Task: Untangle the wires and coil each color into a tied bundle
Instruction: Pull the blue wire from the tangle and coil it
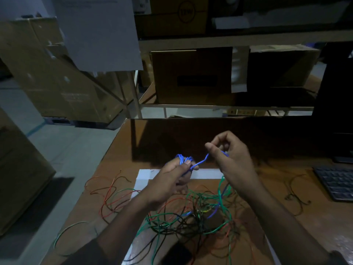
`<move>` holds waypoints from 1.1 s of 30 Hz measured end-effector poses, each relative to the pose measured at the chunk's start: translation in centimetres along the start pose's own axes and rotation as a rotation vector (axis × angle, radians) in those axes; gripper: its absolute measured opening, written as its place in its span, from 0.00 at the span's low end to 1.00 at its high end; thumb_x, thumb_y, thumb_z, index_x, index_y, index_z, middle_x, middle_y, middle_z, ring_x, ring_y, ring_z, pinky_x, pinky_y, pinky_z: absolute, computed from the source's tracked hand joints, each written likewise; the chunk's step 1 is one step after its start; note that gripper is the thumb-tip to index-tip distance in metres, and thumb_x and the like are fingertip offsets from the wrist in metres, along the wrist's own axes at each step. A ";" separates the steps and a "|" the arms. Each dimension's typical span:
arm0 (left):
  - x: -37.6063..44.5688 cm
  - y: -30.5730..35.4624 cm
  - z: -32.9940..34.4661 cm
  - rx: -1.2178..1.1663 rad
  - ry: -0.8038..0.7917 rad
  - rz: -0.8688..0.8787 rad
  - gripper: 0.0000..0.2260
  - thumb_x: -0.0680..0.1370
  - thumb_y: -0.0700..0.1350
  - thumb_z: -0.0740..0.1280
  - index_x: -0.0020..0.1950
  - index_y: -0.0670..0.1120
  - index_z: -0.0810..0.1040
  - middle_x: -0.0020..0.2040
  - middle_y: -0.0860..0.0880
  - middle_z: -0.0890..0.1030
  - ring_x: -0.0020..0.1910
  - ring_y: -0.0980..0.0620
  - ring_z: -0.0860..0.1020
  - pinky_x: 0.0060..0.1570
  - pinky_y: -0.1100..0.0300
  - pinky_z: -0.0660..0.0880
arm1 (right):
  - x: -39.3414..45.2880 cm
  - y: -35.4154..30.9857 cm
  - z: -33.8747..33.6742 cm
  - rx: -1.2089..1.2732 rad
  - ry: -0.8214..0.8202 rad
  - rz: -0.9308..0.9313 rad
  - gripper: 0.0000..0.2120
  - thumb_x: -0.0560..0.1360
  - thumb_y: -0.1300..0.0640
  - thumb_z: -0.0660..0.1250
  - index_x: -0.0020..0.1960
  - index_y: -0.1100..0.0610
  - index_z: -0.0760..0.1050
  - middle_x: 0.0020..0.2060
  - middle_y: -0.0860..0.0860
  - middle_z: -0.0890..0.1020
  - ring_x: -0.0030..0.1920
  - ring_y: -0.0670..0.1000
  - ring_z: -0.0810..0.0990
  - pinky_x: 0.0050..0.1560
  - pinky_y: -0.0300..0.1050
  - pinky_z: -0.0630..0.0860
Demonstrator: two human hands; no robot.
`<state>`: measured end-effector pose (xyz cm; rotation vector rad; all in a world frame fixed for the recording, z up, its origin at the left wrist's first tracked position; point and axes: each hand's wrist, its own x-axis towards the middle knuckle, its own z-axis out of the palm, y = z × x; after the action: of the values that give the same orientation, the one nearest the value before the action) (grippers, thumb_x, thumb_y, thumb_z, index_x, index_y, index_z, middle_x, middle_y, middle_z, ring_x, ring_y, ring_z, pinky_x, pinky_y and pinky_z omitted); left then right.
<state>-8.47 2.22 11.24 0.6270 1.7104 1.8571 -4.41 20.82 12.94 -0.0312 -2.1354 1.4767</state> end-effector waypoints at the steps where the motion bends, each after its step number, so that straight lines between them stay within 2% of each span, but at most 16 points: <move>1: 0.0 0.1 -0.1 -0.035 -0.027 0.002 0.12 0.87 0.45 0.55 0.55 0.40 0.75 0.30 0.53 0.60 0.24 0.60 0.58 0.27 0.65 0.59 | 0.2 0.2 0.1 0.018 0.003 0.025 0.07 0.79 0.55 0.71 0.45 0.55 0.74 0.30 0.47 0.73 0.29 0.44 0.70 0.29 0.38 0.66; 4: 0.1 0.5 -0.9 -0.021 -0.033 0.005 0.13 0.86 0.45 0.57 0.53 0.40 0.77 0.30 0.52 0.57 0.25 0.58 0.55 0.26 0.63 0.53 | 0.5 0.7 -0.2 0.202 -0.073 0.161 0.12 0.80 0.54 0.68 0.49 0.64 0.71 0.28 0.49 0.67 0.25 0.46 0.64 0.24 0.39 0.61; 7: 0.3 0.6 -2.3 0.020 0.013 0.003 0.12 0.86 0.48 0.61 0.47 0.43 0.76 0.29 0.53 0.57 0.25 0.58 0.54 0.26 0.63 0.53 | 0.5 0.7 -1.3 0.300 -0.297 0.268 0.15 0.80 0.56 0.67 0.54 0.69 0.70 0.28 0.52 0.63 0.24 0.47 0.60 0.24 0.38 0.57; 9: 0.4 0.7 -3.4 -0.058 0.024 -0.020 0.12 0.83 0.50 0.63 0.43 0.45 0.72 0.28 0.55 0.58 0.24 0.59 0.54 0.26 0.62 0.51 | 0.2 0.7 -2.0 0.299 -0.397 0.305 0.15 0.80 0.57 0.66 0.57 0.70 0.70 0.30 0.53 0.61 0.26 0.48 0.58 0.25 0.40 0.55; 12: 0.2 1.4 -4.2 -0.294 -0.050 -0.085 0.11 0.82 0.50 0.63 0.42 0.47 0.71 0.28 0.55 0.58 0.24 0.58 0.53 0.26 0.62 0.50 | -0.2 0.7 -2.5 0.271 -0.433 0.308 0.15 0.81 0.58 0.66 0.57 0.70 0.71 0.31 0.56 0.60 0.28 0.49 0.57 0.27 0.42 0.55; 14: 0.1 1.9 -4.6 -0.491 -0.160 -0.133 0.11 0.83 0.50 0.63 0.43 0.47 0.72 0.28 0.56 0.58 0.24 0.57 0.53 0.25 0.63 0.52 | -0.2 1.0 -2.2 0.210 -0.385 0.279 0.15 0.81 0.57 0.66 0.55 0.70 0.71 0.32 0.57 0.61 0.28 0.49 0.58 0.27 0.41 0.56; 16: 0.1 2.4 -4.8 -0.676 -0.315 -0.194 0.11 0.84 0.50 0.62 0.44 0.47 0.72 0.29 0.55 0.59 0.24 0.57 0.55 0.25 0.64 0.54 | 0.1 1.5 -1.5 0.196 -0.239 0.235 0.15 0.80 0.54 0.67 0.51 0.68 0.70 0.30 0.56 0.62 0.27 0.48 0.60 0.26 0.43 0.58; 19: -0.2 2.5 -4.7 -0.764 -0.446 -0.218 0.11 0.86 0.50 0.61 0.46 0.46 0.73 0.30 0.54 0.60 0.25 0.57 0.57 0.26 0.64 0.53 | 0.5 2.4 -0.8 0.074 -0.006 0.146 0.14 0.78 0.51 0.71 0.44 0.57 0.69 0.28 0.51 0.66 0.27 0.51 0.64 0.26 0.46 0.63; 21: -0.4 2.7 -4.6 -0.803 -0.473 -0.173 0.11 0.86 0.49 0.59 0.47 0.46 0.73 0.30 0.54 0.60 0.25 0.57 0.58 0.26 0.64 0.54 | 0.5 2.8 -0.6 -0.001 0.021 0.117 0.15 0.78 0.48 0.71 0.44 0.55 0.68 0.28 0.49 0.69 0.27 0.51 0.66 0.27 0.47 0.65; 25: -0.7 4.3 -5.3 -0.883 -0.404 -0.013 0.13 0.88 0.49 0.53 0.52 0.44 0.73 0.30 0.54 0.62 0.25 0.56 0.60 0.27 0.63 0.57 | -0.7 4.3 0.2 -0.100 -0.088 0.093 0.14 0.80 0.45 0.66 0.43 0.53 0.68 0.27 0.46 0.65 0.27 0.46 0.63 0.29 0.47 0.61; 29: -1.2 6.0 -7.2 -1.015 -0.278 0.087 0.12 0.88 0.48 0.51 0.53 0.45 0.71 0.31 0.54 0.63 0.26 0.57 0.59 0.30 0.62 0.59 | -3.3 6.6 1.2 0.009 -0.181 0.219 0.12 0.82 0.44 0.59 0.46 0.51 0.67 0.30 0.47 0.63 0.29 0.49 0.61 0.29 0.46 0.61; 31: -1.3 6.5 -7.5 -1.068 -0.185 0.113 0.12 0.88 0.47 0.51 0.51 0.45 0.70 0.33 0.53 0.69 0.27 0.58 0.63 0.31 0.64 0.64 | -4.2 7.0 1.5 0.028 -0.196 0.261 0.10 0.84 0.48 0.58 0.46 0.50 0.67 0.32 0.48 0.64 0.29 0.49 0.61 0.28 0.45 0.60; 33: -1.3 6.5 -6.9 -1.077 -0.043 0.164 0.13 0.88 0.46 0.54 0.50 0.44 0.74 0.43 0.50 0.81 0.31 0.58 0.76 0.36 0.64 0.76 | -4.6 6.7 1.6 -0.099 -0.195 0.213 0.09 0.84 0.50 0.59 0.46 0.50 0.68 0.32 0.50 0.69 0.29 0.47 0.64 0.30 0.44 0.62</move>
<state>-12.49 -4.13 17.08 0.3325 0.4391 2.4579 -3.02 20.63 4.79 -0.1611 -2.4244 1.5450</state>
